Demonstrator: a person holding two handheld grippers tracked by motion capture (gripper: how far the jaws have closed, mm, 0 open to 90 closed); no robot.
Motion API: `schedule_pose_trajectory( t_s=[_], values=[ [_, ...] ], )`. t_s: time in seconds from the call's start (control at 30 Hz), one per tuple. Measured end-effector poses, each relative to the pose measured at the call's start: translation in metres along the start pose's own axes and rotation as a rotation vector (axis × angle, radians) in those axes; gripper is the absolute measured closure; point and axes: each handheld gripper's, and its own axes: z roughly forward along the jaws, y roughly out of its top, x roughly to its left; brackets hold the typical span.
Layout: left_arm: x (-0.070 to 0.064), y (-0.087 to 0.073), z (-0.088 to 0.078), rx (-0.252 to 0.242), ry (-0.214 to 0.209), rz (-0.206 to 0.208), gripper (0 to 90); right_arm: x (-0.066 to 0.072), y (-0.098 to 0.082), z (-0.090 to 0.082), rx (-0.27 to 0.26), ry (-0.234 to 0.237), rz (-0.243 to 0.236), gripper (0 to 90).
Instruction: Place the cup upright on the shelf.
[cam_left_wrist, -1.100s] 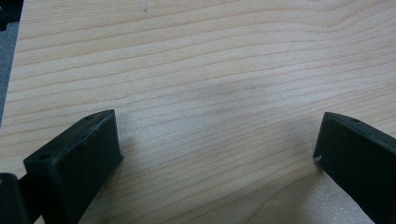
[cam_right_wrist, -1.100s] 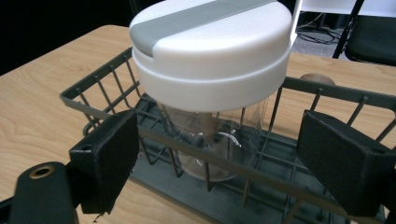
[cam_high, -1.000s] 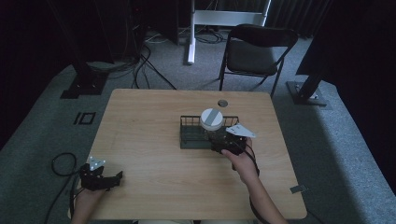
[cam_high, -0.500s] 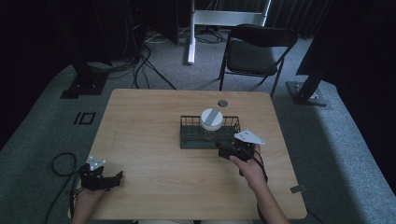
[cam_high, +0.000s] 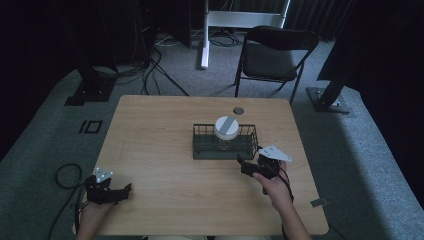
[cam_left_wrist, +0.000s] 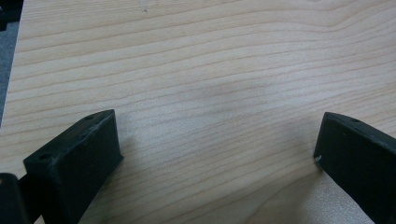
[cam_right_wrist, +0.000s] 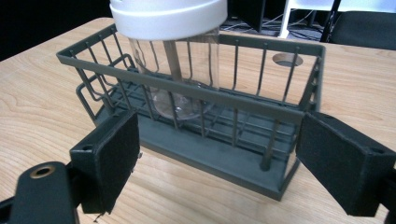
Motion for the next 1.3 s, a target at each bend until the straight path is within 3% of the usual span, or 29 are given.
schedule_pose_trajectory(
  t_s=[0.17,0.67,1.3],
  values=[
    [0.0,0.0,0.0,0.0,0.0,0.0,0.6,-0.005,-0.008,-0.003,0.014,-0.005,-0.019,13.4],
    [0.0,0.0,0.0,0.0,0.0,0.0,0.6,-0.023,-0.033,-0.006,0.075,-0.009,0.007,13.3],
    [0.0,0.0,0.0,0.0,0.0,0.0,0.6,-0.052,-0.061,-0.01,0.158,-0.106,0.039,13.2]
  ],
)
